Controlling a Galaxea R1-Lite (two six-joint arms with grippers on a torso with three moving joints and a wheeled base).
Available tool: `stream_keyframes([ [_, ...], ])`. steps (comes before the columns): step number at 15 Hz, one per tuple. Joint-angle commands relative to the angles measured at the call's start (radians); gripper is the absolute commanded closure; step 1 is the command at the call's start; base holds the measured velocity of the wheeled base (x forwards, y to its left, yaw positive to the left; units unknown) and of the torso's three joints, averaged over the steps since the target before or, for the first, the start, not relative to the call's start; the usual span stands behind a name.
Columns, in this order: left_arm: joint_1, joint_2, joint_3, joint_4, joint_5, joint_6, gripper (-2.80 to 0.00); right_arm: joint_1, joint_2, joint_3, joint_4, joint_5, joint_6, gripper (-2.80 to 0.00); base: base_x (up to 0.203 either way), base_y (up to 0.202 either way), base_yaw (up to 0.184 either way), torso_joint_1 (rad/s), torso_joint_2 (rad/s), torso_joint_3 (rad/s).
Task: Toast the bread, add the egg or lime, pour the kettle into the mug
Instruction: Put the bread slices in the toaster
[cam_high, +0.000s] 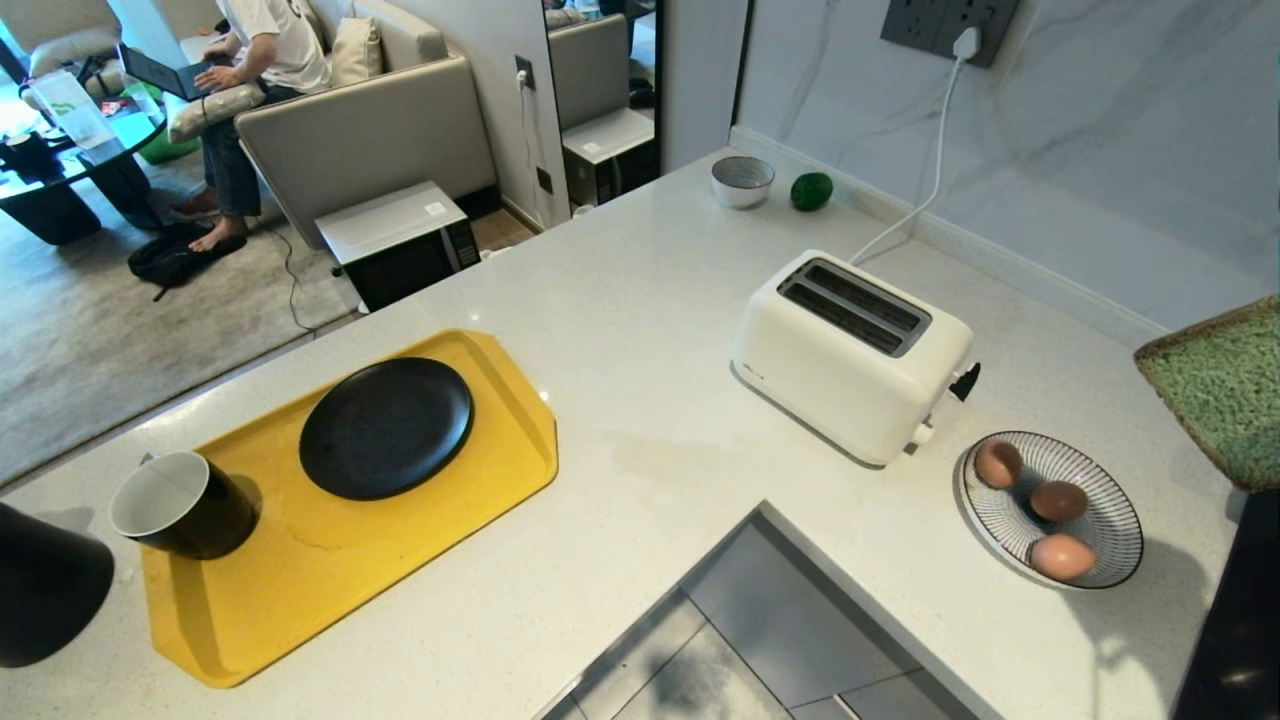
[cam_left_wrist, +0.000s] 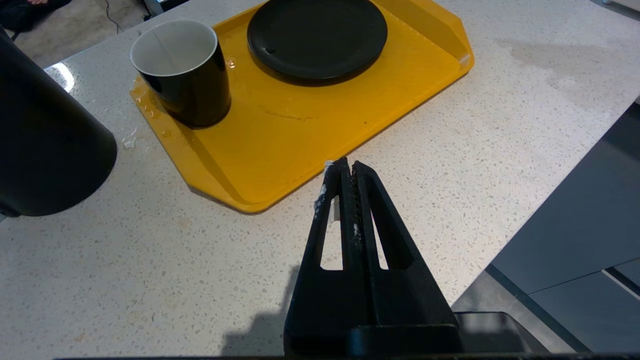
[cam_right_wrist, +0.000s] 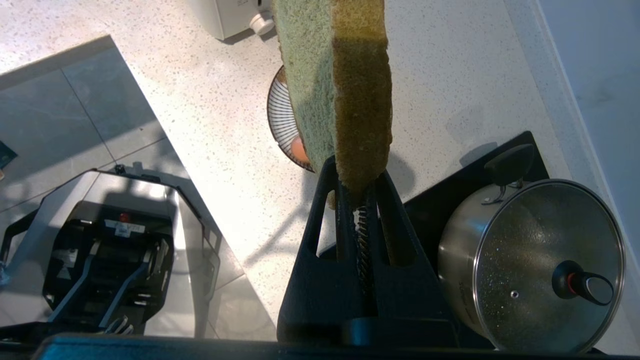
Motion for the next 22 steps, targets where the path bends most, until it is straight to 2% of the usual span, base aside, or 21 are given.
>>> stream_keyframes([
  [1,0.000,0.001,0.000,-0.001,0.000,0.000,0.00,0.000,0.010,-0.004,0.004,0.002,-0.002,0.00,0.000,0.000,0.000,0.000,0.00,0.000],
  [9,0.000,0.001,0.000,-0.001,0.000,0.002,0.00,0.000,0.025,-0.007,0.004,0.010,-0.009,0.00,0.000,0.000,0.000,0.000,0.00,0.000],
  [16,0.000,0.001,0.000,-0.001,0.000,0.002,0.00,0.000,0.039,-0.005,0.004,0.025,-0.007,0.00,0.178,0.000,-0.001,0.000,0.00,0.002],
  [18,0.000,0.001,0.000,-0.001,0.000,0.002,0.00,0.000,0.041,-0.007,0.004,0.054,-0.009,0.00,0.176,0.000,0.003,0.000,0.00,-0.001],
  [22,0.000,0.001,0.000,-0.001,0.000,0.002,0.00,0.000,0.067,-0.015,0.003,0.098,-0.094,0.00,0.022,0.000,0.001,0.004,0.00,0.002],
])
